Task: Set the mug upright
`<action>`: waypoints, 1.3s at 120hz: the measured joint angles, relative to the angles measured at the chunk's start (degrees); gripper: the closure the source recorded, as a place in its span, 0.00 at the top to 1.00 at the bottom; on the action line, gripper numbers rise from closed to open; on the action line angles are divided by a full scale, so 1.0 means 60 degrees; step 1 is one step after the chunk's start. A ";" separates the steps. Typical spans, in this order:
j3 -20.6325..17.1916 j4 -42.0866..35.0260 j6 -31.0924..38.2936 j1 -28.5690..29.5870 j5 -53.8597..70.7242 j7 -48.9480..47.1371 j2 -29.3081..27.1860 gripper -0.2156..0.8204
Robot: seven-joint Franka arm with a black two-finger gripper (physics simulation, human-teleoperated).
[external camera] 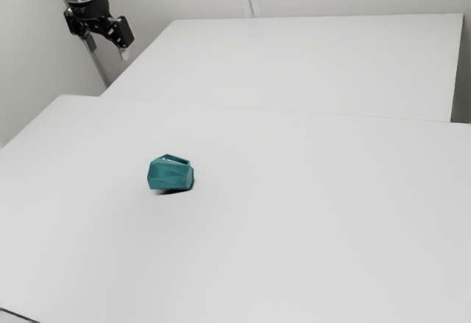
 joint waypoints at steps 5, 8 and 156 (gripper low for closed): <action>0.0009 -0.0041 0.0039 0.0008 -0.0001 0.0004 -0.0005 0.78; 0.0015 -0.0059 0.0059 0.0011 -0.0002 0.0006 -0.0007 0.78; 0.1746 -0.5876 0.3647 0.0160 -0.3155 0.0295 -0.2561 0.77</action>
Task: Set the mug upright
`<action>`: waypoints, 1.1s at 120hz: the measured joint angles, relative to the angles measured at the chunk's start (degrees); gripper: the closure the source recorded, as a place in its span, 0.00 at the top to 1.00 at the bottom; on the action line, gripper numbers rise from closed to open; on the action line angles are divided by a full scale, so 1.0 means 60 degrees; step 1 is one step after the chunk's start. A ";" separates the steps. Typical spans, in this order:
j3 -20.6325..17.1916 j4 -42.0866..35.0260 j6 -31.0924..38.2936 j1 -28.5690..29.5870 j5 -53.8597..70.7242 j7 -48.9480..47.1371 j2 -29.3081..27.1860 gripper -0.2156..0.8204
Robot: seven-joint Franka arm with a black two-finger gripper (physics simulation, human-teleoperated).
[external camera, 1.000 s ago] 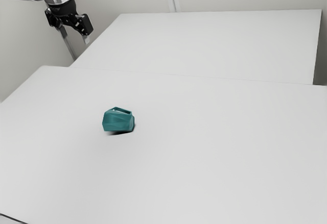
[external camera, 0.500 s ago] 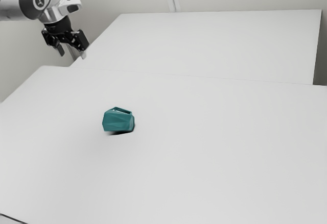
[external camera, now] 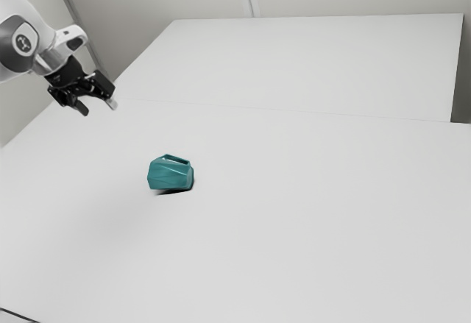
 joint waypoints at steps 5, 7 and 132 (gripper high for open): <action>0.0136 -0.0156 0.0125 0.0006 -0.0276 0.0115 -0.0055 0.77; 0.0185 -0.0227 0.0169 0.0006 -0.0401 0.0166 -0.0079 0.77; 0.1927 -0.2490 0.0399 0.0293 -0.7621 0.6494 0.1394 0.77</action>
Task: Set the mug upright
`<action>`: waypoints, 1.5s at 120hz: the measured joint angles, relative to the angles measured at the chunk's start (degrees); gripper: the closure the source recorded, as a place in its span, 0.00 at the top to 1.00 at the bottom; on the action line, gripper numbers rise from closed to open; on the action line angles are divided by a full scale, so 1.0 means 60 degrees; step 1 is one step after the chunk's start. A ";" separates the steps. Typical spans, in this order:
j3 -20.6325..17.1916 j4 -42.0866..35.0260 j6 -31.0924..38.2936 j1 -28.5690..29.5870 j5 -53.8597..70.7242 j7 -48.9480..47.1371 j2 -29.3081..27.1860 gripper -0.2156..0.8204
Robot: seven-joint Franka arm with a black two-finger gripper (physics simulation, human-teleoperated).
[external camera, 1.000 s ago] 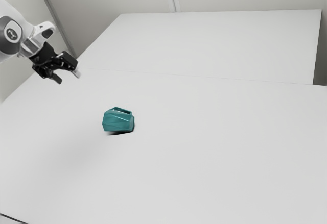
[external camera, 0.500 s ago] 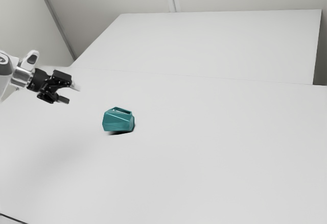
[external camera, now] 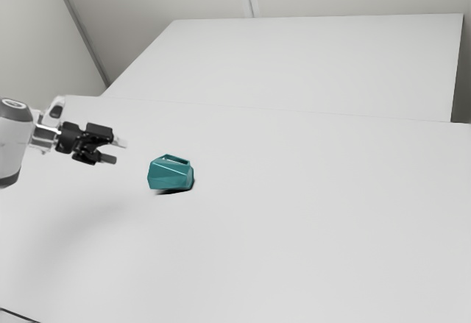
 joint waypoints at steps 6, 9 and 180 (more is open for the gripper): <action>-0.0001 -0.0026 -0.0040 0.0027 -0.0119 0.0231 0.0114 0.77; -0.0001 -0.0038 -0.0056 0.0040 -0.0177 0.0339 0.0174 0.77; -0.0720 0.1236 -0.1248 0.0370 -0.3252 0.3962 0.3376 0.76</action>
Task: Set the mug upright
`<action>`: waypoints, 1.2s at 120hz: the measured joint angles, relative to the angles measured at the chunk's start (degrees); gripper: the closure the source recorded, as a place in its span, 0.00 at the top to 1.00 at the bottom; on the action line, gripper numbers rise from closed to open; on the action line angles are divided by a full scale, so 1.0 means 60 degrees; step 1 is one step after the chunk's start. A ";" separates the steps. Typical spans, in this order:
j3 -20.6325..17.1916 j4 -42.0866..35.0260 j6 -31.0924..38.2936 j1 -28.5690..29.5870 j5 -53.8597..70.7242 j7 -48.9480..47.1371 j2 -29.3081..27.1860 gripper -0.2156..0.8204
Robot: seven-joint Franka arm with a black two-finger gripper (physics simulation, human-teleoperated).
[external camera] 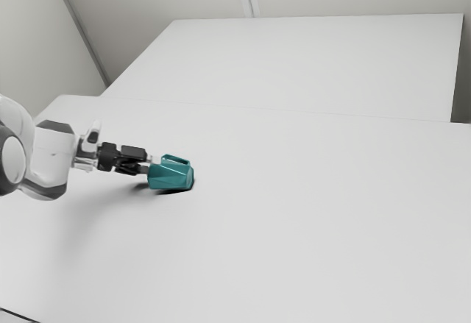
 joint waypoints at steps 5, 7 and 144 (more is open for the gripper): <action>-0.0040 0.0037 -0.0007 0.0005 -0.0036 0.0050 0.0046 0.75; -0.0049 0.0045 -0.0010 0.0010 -0.0047 0.0070 0.0059 0.75; -0.0117 -0.0039 -0.0338 -0.0146 -0.1023 0.1002 -0.0241 0.04</action>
